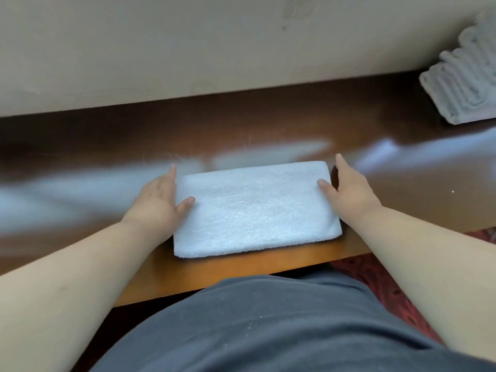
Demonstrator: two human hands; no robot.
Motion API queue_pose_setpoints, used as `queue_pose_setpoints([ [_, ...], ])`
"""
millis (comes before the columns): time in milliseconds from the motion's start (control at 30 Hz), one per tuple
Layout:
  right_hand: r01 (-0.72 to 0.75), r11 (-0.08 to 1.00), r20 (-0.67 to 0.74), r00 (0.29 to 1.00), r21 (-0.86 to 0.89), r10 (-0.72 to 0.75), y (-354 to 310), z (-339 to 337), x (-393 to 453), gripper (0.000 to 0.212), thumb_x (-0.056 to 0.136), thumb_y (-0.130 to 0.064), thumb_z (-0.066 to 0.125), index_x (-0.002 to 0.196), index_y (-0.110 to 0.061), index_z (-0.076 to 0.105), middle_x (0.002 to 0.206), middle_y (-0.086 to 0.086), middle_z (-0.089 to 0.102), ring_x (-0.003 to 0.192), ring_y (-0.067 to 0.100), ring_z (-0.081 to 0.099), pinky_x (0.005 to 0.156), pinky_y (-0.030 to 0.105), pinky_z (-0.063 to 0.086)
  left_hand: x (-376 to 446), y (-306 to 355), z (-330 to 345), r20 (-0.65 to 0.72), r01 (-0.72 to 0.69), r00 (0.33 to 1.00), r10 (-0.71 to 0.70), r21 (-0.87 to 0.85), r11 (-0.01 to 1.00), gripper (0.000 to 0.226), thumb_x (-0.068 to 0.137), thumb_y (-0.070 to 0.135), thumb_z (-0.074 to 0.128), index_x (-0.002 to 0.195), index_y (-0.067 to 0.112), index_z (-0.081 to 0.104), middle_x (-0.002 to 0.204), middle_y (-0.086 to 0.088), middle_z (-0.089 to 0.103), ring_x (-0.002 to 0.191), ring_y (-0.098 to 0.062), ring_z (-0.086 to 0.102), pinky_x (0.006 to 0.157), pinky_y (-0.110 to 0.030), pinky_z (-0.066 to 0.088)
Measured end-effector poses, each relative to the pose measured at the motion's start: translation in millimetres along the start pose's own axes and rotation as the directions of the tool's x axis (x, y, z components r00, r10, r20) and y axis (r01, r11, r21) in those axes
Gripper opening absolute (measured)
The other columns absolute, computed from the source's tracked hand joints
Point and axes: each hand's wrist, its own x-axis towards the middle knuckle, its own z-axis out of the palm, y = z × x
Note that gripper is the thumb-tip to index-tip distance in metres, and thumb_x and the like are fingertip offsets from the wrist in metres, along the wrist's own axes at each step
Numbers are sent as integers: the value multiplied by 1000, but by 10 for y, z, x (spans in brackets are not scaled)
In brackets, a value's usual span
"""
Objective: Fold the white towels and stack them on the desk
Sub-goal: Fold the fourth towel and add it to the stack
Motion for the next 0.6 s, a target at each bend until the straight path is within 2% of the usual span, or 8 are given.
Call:
queue_pose_setpoints([
  [33, -66, 982, -34, 997, 176, 73, -14, -34, -19, 79, 95, -51, 55, 158, -28, 15, 141, -3, 55, 136, 23, 45, 107, 40, 40, -35, 23, -33, -40, 54, 997, -60, -133, 990, 77, 93, 56, 51, 155, 24, 18, 136, 4, 50, 131, -25, 43, 103, -37, 42],
  [100, -212, 888, 22, 975, 408, 223, -87, -73, -9, 75, 92, -42, 63, 155, -24, 26, 124, -6, 63, 122, 20, 53, 95, 32, 40, -68, 59, -85, 10, 182, 981, -194, -389, 903, 56, 91, 45, 63, 140, 27, 42, 104, 15, 58, 103, -18, 59, 76, -25, 45],
  [133, -290, 836, 92, 956, 466, 280, -132, -95, 4, 75, 90, -39, 68, 153, -20, 32, 126, -3, 62, 115, 21, 55, 91, 31, 41, -55, 65, -108, 72, 247, 968, -242, -471, 847, 55, 90, 41, 66, 139, 25, 45, 99, 15, 58, 94, -15, 59, 71, -24, 42],
  [200, -401, 778, 218, 916, 483, 337, -212, -124, 18, 69, 87, -32, 73, 147, -17, 42, 123, 4, 61, 93, 20, 58, 75, 28, 45, -11, 47, -157, 165, 320, 947, -275, -534, 783, 60, 89, 35, 70, 142, 21, 46, 103, 8, 62, 87, -12, 56, 75, -26, 40],
  [267, -417, 788, 274, 906, 453, 322, -253, -164, 82, 43, 87, -26, 73, 127, -16, 58, 107, 2, 66, 76, 13, 58, 57, 24, 41, 62, 41, -216, 214, 351, 936, -279, -540, 765, 44, 89, 31, 71, 130, 22, 58, 103, 5, 65, 79, -9, 55, 68, -26, 40],
  [333, -416, 803, 303, 902, 427, 307, -267, -206, 171, 28, 87, -27, 74, 112, -16, 67, 106, 1, 69, 81, 13, 60, 59, 27, 39, 109, 68, -272, 263, 405, 914, -309, -523, 750, 25, 89, 32, 71, 113, 25, 65, 97, 6, 63, 75, -13, 52, 62, -30, 40],
  [433, -449, 812, 333, 882, 373, 335, -292, -237, 218, 33, 86, -34, 76, 113, -18, 65, 110, 0, 65, 99, 20, 58, 69, 30, 40, 113, 93, -257, 282, 431, 902, -328, -521, 737, 13, 89, 32, 72, 96, 23, 65, 99, -3, 63, 71, -18, 49, 63, -34, 42],
  [600, -383, 797, 258, 921, 467, 291, -299, -145, 158, 19, 87, -23, 76, 101, -18, 64, 100, 1, 69, 84, 15, 64, 61, 28, 46, 41, 116, -189, 219, 407, 912, -347, -592, 696, 12, 89, 32, 69, 94, 24, 61, 85, -3, 61, 67, -22, 48, 64, -34, 43],
])
